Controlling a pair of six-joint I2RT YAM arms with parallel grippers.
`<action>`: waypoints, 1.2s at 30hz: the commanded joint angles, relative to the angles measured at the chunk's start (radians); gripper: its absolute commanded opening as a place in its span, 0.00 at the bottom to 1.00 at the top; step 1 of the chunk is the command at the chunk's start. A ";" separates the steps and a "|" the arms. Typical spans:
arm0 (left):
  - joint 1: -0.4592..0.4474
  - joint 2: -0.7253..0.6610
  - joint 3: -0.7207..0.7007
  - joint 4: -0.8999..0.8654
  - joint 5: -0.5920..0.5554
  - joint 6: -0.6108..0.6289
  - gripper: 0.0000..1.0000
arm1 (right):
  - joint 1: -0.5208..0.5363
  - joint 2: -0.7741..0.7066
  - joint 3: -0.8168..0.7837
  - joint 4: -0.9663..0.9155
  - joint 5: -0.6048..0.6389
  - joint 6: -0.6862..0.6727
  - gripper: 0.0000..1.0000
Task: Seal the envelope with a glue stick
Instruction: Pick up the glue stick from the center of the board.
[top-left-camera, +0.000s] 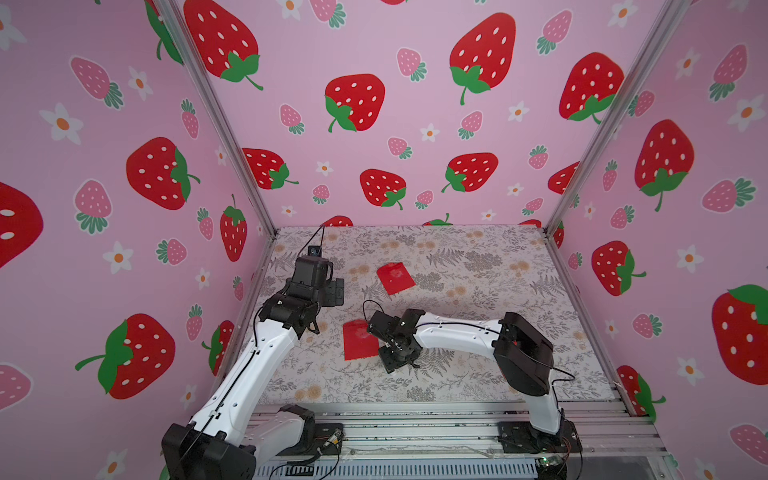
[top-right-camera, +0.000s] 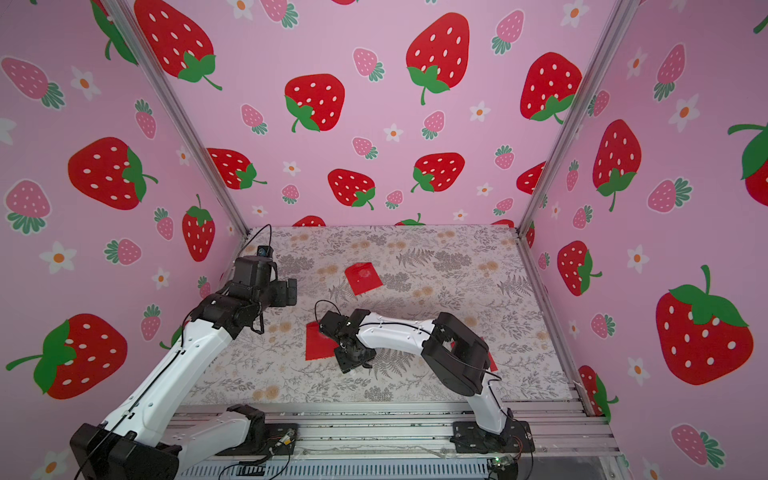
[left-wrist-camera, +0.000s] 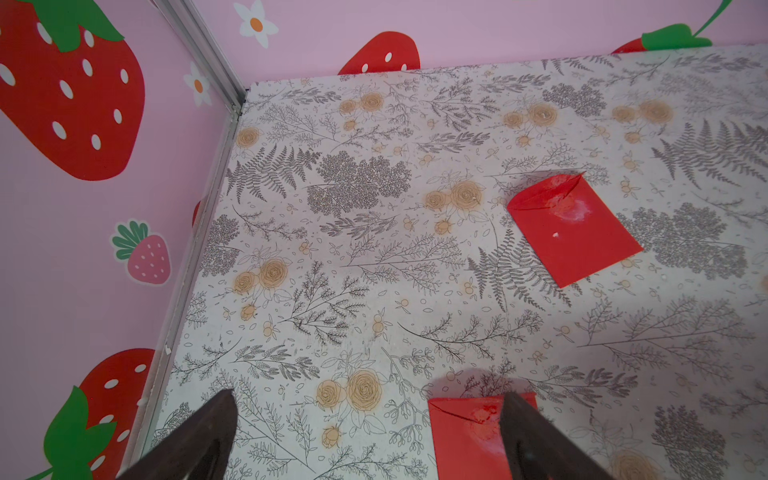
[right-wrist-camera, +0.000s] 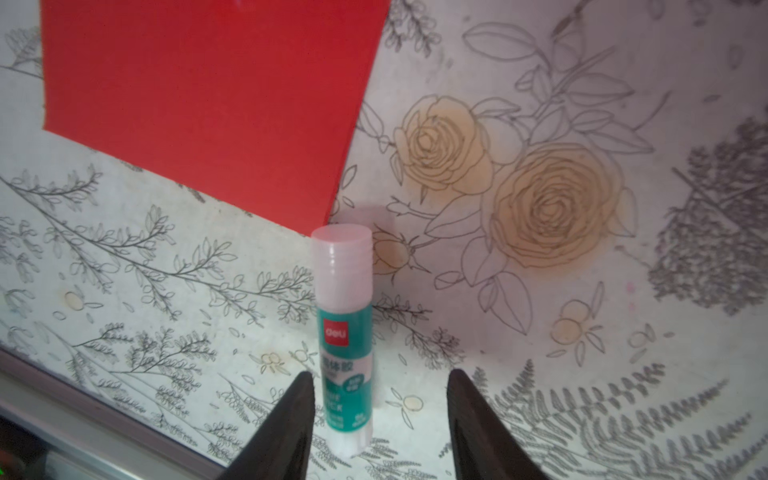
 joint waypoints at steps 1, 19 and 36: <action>0.000 -0.009 0.022 -0.029 0.009 -0.004 0.98 | 0.012 0.004 0.023 -0.050 0.003 0.020 0.53; -0.001 -0.047 0.012 -0.015 0.036 0.000 0.97 | 0.019 0.064 0.046 -0.077 0.005 0.017 0.36; -0.003 -0.112 -0.038 0.090 0.247 -0.007 0.97 | -0.090 -0.228 -0.216 0.181 -0.075 -0.099 0.09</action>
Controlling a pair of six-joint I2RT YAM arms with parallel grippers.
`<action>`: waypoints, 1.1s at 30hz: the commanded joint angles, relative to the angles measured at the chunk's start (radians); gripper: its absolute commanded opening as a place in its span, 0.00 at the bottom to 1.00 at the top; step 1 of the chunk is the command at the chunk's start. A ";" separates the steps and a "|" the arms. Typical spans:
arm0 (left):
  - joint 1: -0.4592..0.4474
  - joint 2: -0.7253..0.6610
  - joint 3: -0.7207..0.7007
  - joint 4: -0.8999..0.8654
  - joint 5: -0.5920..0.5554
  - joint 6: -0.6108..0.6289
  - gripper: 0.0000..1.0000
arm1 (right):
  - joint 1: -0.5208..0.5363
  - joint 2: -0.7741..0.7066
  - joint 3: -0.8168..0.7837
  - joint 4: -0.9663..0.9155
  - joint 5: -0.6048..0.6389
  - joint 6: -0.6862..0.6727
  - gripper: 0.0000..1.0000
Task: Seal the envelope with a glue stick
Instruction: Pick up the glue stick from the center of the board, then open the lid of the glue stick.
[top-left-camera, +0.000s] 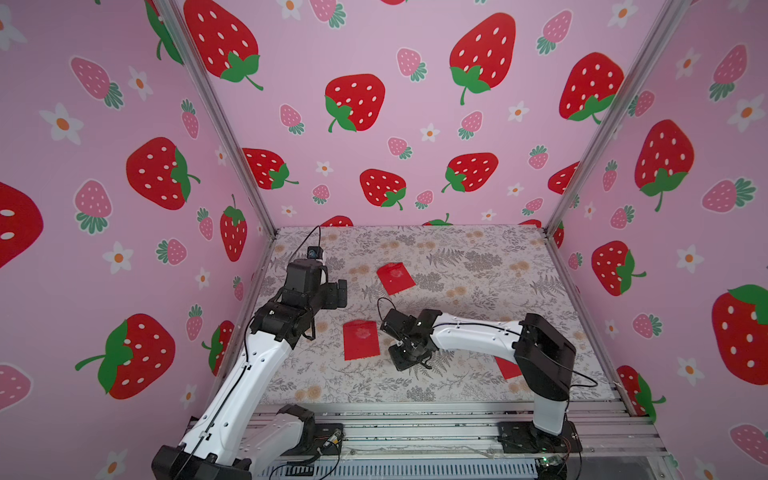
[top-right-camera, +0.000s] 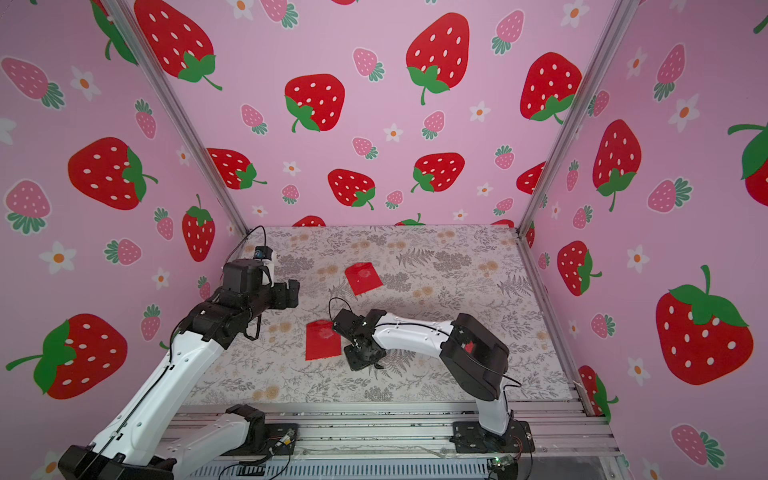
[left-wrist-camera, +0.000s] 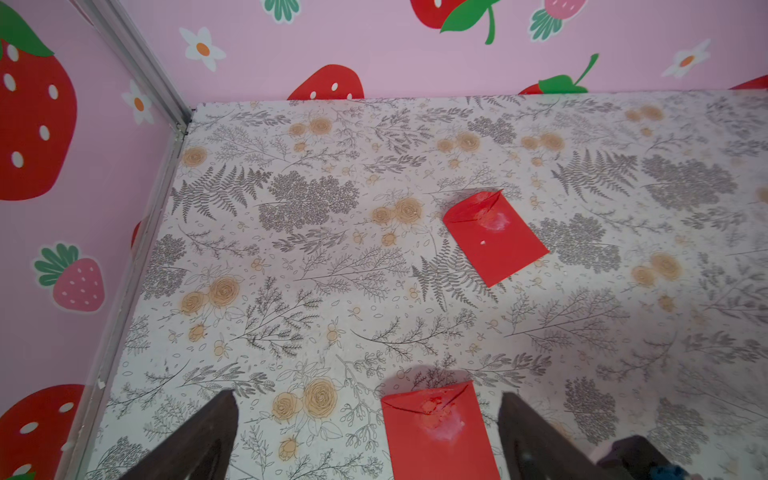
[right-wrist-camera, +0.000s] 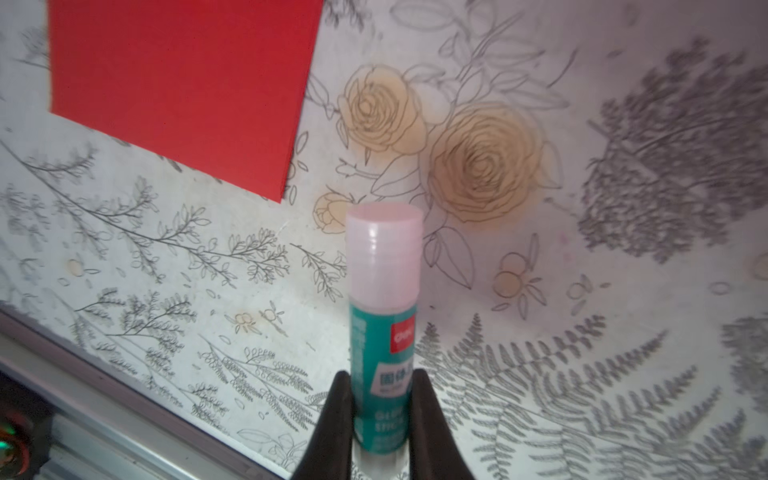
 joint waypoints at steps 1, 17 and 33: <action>-0.003 -0.031 -0.024 0.063 0.103 -0.004 0.97 | -0.040 -0.098 -0.063 0.100 -0.055 -0.066 0.09; -0.137 -0.031 -0.051 0.104 0.386 0.115 0.85 | -0.208 -0.546 -0.409 0.351 -0.175 -0.432 0.14; -0.401 0.037 0.118 -0.042 0.732 0.256 0.68 | -0.241 -0.954 -0.579 0.382 -0.367 -0.811 0.09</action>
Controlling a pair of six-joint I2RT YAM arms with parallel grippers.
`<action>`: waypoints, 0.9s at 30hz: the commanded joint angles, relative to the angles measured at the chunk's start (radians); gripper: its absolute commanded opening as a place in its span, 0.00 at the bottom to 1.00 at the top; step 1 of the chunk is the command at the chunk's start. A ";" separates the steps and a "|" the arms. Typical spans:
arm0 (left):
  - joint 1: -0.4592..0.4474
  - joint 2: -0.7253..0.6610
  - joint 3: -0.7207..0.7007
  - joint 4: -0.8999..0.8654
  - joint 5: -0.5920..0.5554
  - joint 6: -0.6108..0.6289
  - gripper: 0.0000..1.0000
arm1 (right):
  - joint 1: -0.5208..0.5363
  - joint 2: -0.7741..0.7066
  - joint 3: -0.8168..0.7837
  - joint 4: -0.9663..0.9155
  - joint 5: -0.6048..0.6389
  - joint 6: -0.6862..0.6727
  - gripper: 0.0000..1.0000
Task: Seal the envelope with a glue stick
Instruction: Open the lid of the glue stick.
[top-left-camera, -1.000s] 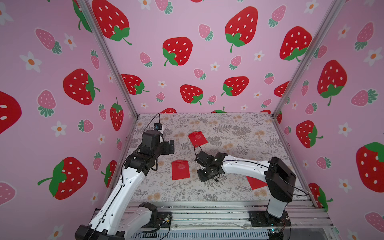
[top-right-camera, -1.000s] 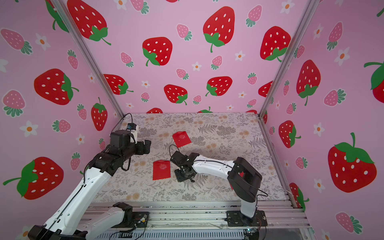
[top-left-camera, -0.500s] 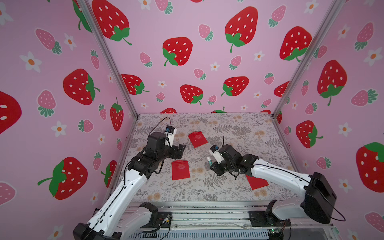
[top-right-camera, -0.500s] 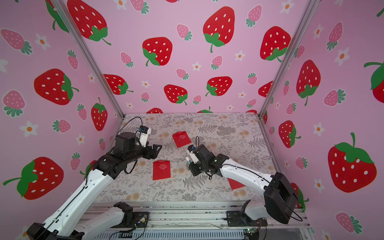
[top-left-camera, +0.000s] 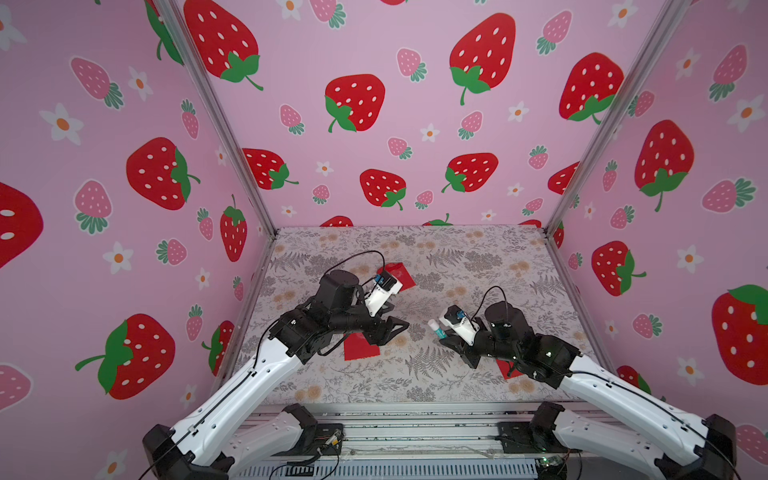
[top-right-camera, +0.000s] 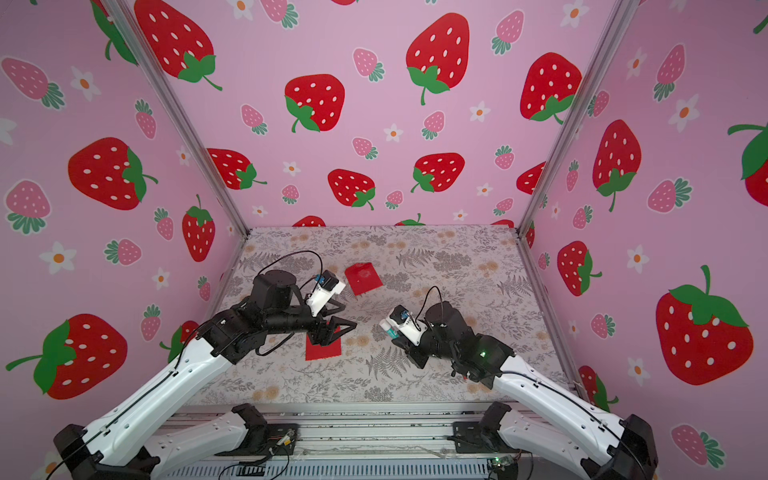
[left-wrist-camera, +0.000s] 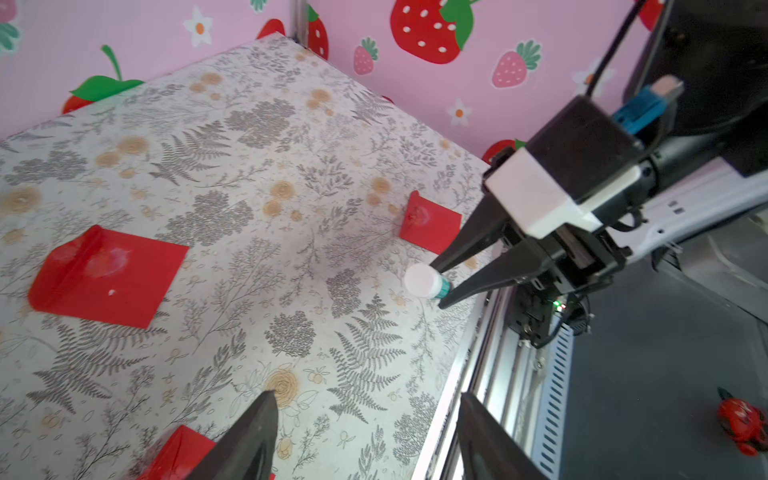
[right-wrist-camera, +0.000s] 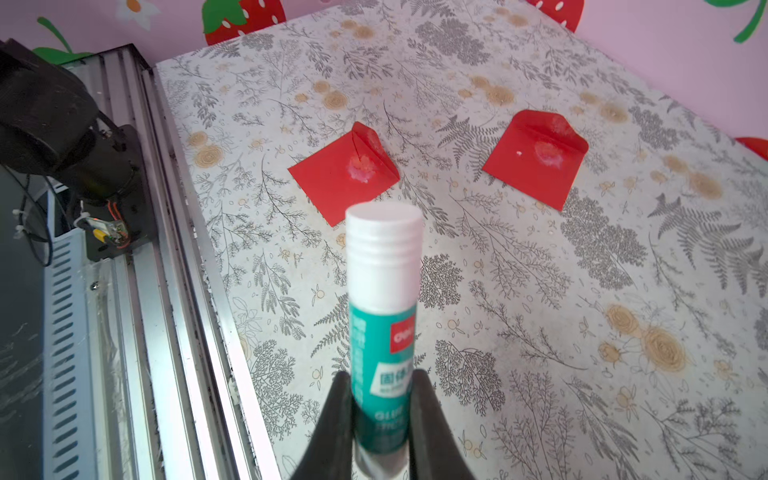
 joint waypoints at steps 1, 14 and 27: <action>-0.046 0.036 0.111 -0.100 0.106 0.059 0.67 | -0.002 -0.004 0.010 -0.003 -0.075 -0.074 0.08; -0.178 0.192 0.293 -0.299 0.141 0.182 0.58 | 0.001 -0.081 -0.007 0.028 -0.216 -0.104 0.06; -0.192 0.303 0.391 -0.371 0.172 0.245 0.46 | 0.001 -0.080 -0.012 0.044 -0.258 -0.120 0.06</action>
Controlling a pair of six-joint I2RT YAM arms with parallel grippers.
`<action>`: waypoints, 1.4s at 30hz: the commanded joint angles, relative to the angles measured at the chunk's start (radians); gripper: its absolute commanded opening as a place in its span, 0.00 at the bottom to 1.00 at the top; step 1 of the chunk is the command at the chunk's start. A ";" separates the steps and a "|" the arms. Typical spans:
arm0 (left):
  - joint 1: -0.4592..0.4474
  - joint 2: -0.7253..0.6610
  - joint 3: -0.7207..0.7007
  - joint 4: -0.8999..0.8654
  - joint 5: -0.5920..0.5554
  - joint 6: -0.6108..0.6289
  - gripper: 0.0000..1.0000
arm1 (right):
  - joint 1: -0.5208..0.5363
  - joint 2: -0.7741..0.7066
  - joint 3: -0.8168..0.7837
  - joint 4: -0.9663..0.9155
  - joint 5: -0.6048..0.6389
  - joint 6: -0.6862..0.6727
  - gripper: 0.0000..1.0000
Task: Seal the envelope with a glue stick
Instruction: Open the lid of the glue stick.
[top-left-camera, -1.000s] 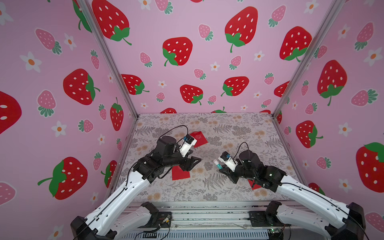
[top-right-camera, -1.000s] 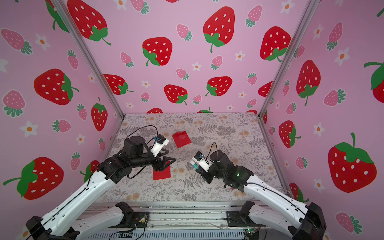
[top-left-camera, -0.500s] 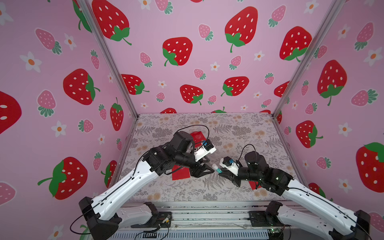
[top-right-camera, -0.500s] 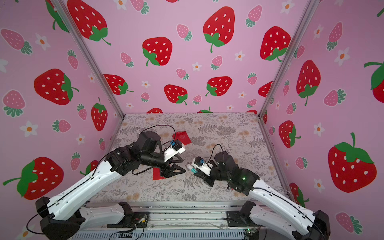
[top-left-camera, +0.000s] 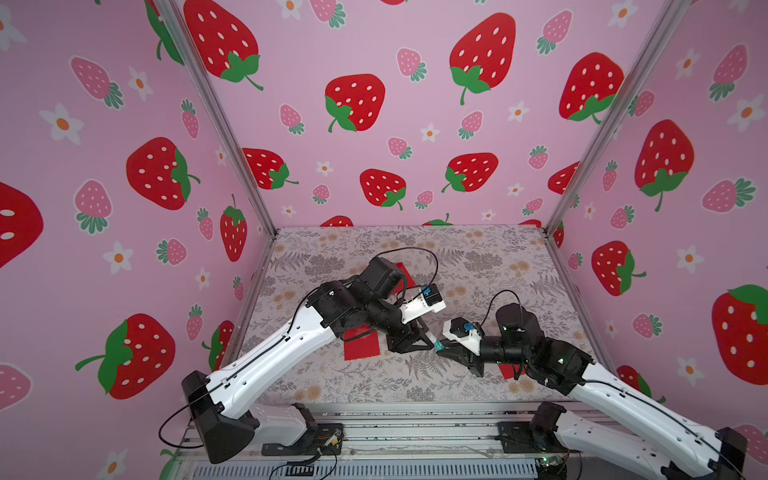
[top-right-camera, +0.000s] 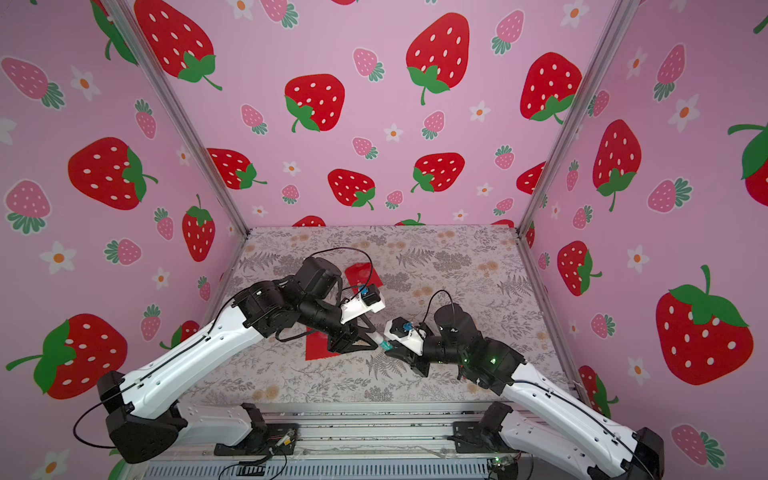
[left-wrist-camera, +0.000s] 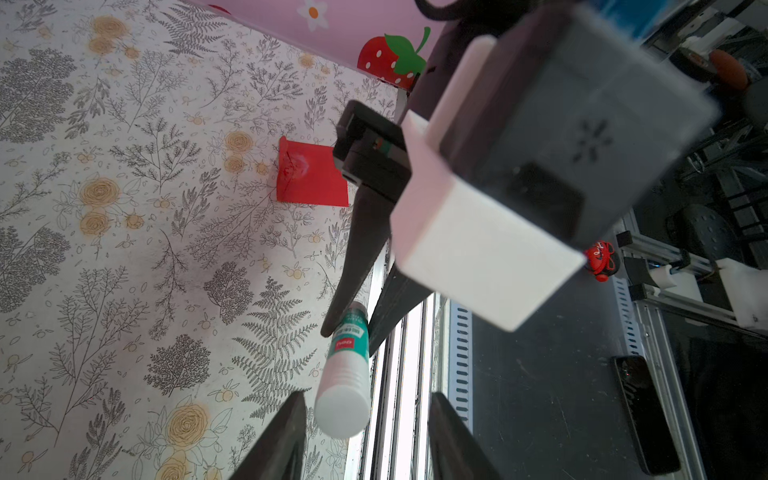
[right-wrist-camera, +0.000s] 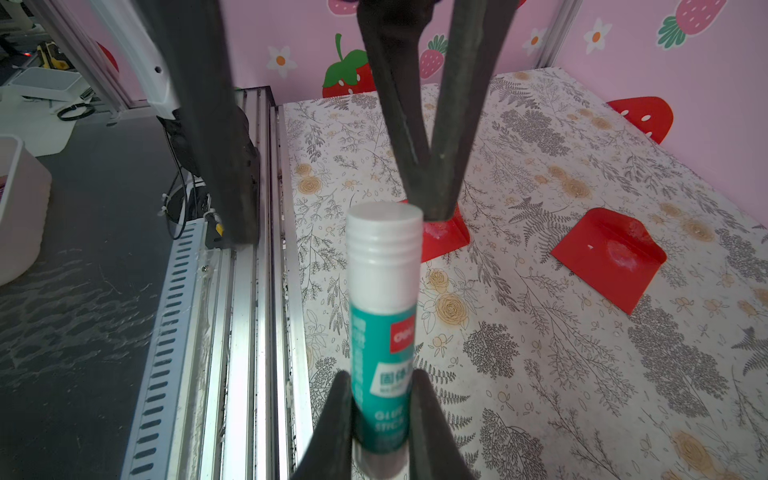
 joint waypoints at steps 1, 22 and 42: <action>-0.006 0.027 0.060 -0.050 0.043 0.038 0.44 | 0.001 -0.006 -0.005 0.018 -0.022 -0.016 0.06; -0.051 0.051 0.081 -0.084 0.019 0.057 0.10 | 0.001 -0.035 -0.011 0.036 -0.026 0.002 0.06; -0.056 -0.013 0.033 0.030 -0.030 -0.022 0.00 | 0.001 -0.042 -0.051 0.119 0.016 0.056 0.00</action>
